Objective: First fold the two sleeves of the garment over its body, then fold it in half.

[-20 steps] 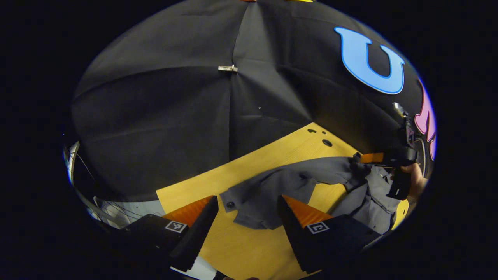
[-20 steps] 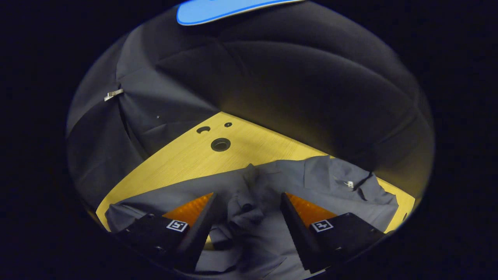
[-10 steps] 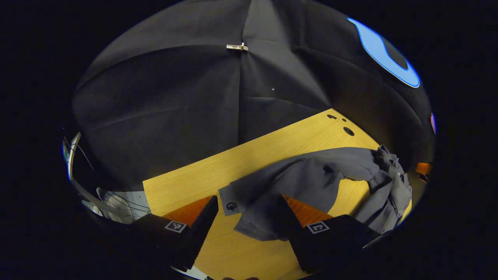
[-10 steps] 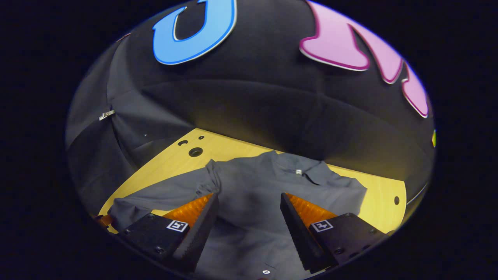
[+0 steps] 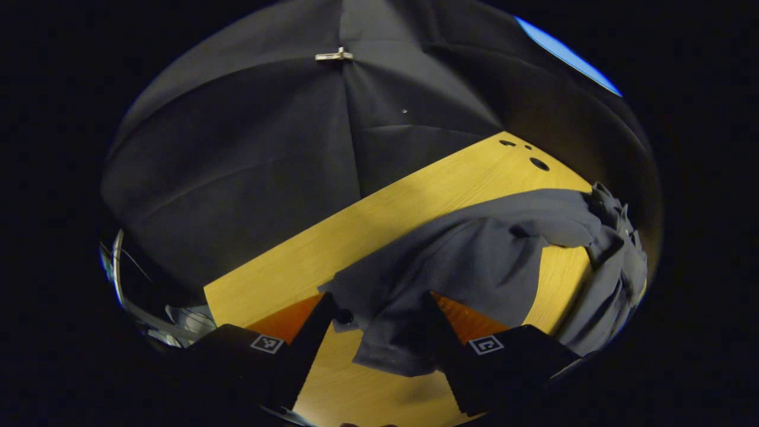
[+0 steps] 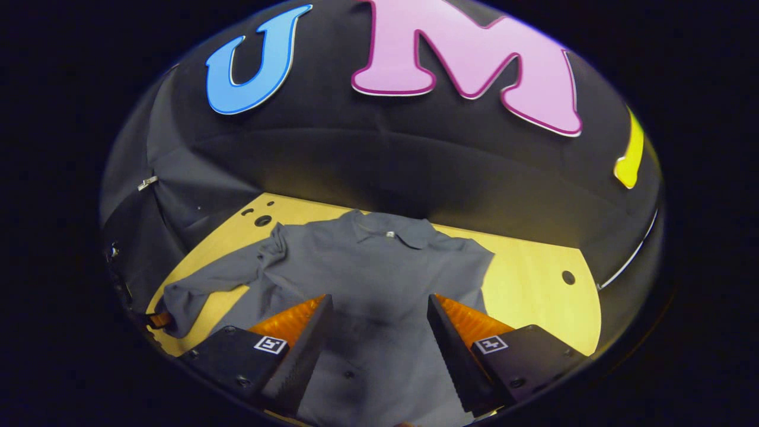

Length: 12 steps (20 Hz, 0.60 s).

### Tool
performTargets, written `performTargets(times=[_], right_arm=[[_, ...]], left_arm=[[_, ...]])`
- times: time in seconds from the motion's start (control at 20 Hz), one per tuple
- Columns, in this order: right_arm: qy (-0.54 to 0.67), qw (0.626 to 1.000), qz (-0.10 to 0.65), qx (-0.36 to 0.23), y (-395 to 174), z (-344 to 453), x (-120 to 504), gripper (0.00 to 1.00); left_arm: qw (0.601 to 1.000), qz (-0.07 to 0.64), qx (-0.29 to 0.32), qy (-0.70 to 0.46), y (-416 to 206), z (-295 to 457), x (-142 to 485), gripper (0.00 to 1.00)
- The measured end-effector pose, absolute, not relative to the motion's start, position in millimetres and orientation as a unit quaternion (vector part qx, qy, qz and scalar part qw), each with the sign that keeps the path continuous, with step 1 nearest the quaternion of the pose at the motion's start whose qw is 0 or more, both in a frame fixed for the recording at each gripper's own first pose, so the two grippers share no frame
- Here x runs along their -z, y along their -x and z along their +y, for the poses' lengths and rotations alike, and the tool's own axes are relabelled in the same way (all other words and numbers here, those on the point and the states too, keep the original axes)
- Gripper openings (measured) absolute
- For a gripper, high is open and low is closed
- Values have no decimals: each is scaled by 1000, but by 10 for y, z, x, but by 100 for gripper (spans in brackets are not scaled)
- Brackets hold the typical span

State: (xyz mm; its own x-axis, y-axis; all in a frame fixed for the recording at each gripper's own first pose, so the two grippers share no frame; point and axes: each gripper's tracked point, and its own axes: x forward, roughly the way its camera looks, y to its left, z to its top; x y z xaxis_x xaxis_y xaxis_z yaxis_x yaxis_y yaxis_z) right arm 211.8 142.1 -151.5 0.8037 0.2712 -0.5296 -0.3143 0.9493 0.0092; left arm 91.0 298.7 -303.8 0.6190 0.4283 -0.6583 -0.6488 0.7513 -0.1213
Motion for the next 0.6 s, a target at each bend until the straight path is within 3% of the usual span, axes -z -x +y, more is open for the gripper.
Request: performTargets(times=[0.1, 0.25, 0.3, 0.35, 0.45, 0.5, 0.6], right_arm=[[40, 950, 273, -143, -1997, 1237, 1512, 99], [42, 954, 266, -132, -1829, 974, 1482, 98], [47, 955, 263, -127, -1778, 878, 1464, 98], [50, 956, 260, -123, -1733, 794, 1449, 98], [54, 959, 255, -113, -1657, 613, 1434, 98], [58, 961, 251, -103, -1635, 495, 1425, 98], [61, 964, 245, -83, -1594, 278, 1412, 98]], left_arm=[[889, 307, -294, 168, -945, 2956, 2971, 95], [903, 301, -267, 152, -1119, 2917, 2980, 84], [908, 300, -255, 145, -1173, 2907, 2968, 70], [912, 300, -244, 139, -1184, 2874, 2965, 63], [917, 297, -230, 136, -1241, 2837, 2935, 42], [917, 291, -227, 147, -1274, 2820, 2914, 27], [916, 288, -227, 162, -1274, 2823, 2913, 9]])
